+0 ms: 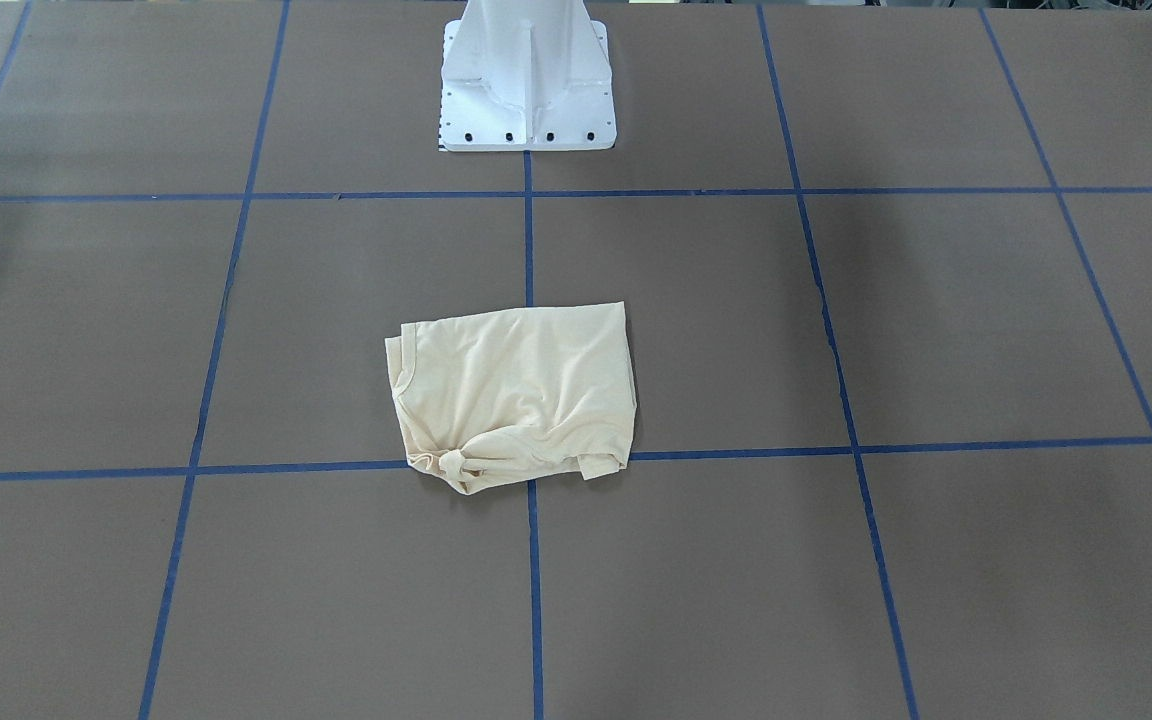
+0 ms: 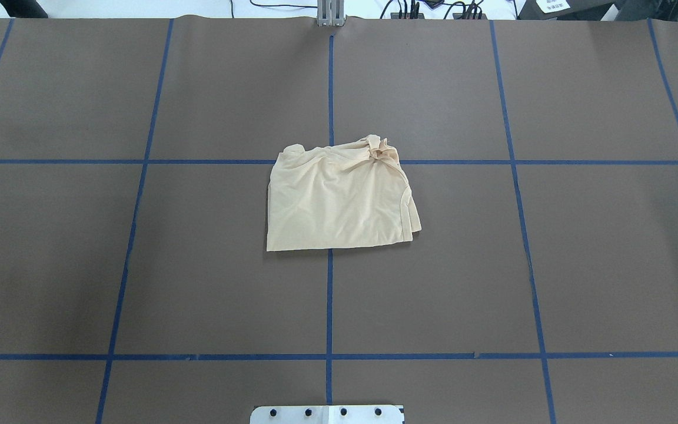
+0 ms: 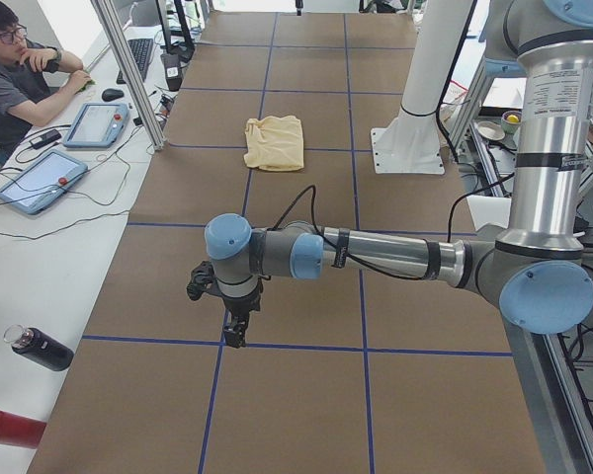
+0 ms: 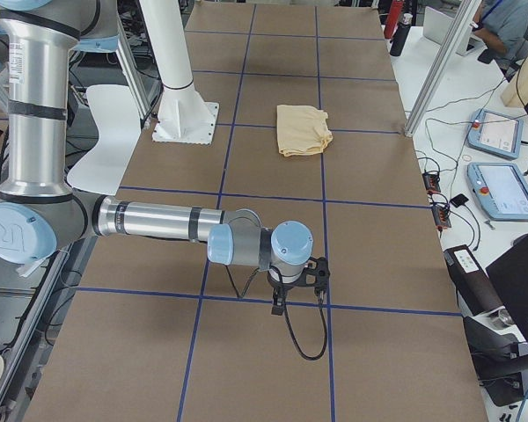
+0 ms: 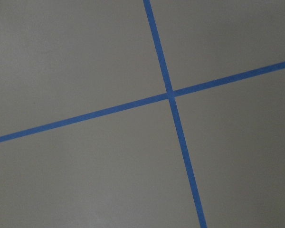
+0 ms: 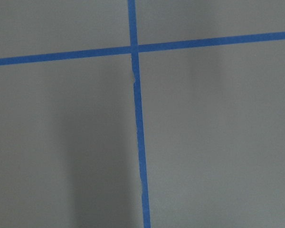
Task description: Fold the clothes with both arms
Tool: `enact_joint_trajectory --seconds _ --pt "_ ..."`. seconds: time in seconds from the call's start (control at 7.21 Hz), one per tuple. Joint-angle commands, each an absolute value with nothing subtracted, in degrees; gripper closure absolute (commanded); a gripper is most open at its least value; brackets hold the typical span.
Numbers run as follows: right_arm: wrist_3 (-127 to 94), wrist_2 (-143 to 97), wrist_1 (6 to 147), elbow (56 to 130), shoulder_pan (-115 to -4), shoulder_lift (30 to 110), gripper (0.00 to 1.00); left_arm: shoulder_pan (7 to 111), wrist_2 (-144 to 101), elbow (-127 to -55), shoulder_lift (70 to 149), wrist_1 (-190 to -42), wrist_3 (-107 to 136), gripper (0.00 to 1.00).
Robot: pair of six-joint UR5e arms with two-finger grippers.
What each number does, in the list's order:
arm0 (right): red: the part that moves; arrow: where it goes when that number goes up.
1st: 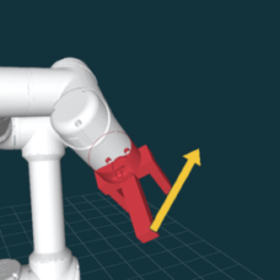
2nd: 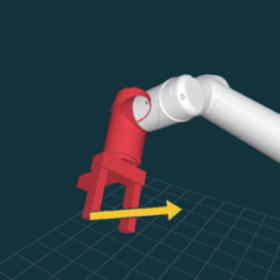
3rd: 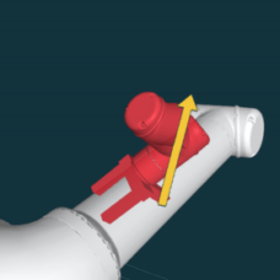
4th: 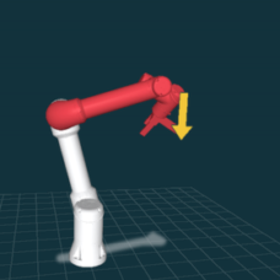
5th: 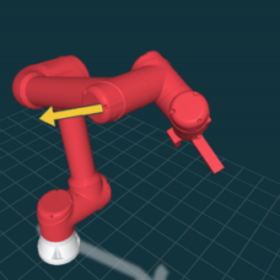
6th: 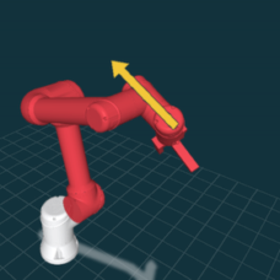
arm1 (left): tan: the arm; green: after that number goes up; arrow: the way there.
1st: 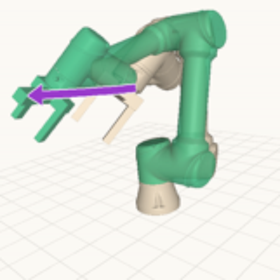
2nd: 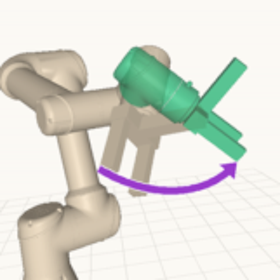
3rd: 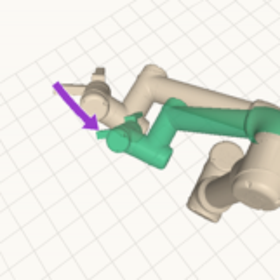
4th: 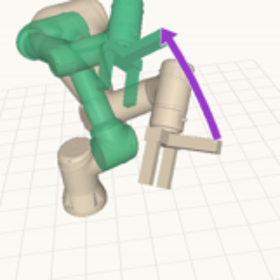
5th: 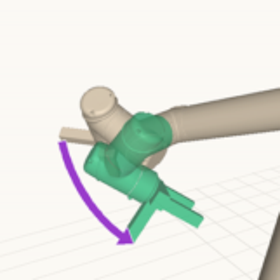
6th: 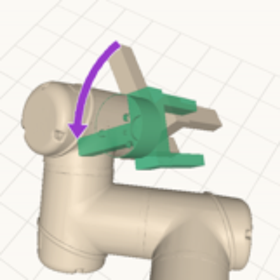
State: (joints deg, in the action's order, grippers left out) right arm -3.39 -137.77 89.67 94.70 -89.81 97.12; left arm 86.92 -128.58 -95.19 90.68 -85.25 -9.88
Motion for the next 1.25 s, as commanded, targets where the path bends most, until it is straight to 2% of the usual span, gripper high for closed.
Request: enact_joint_trajectory --seconds 0.0,0.28,1.11 --pt "-3.51 -136.59 95.48 100.86 -90.35 97.65 0.00 86.84 -129.02 -95.19 90.53 -84.73 -9.84 0.00" --pt "-3.25 -130.98 104.29 108.61 -89.74 97.47 0.00 86.84 -129.11 -95.27 90.70 -84.73 -9.84 0.00" --pt "1.05 -135.35 94.13 99.41 -89.82 98.79 0.00 86.92 -129.02 -96.41 89.30 -87.63 -10.37 0.00"
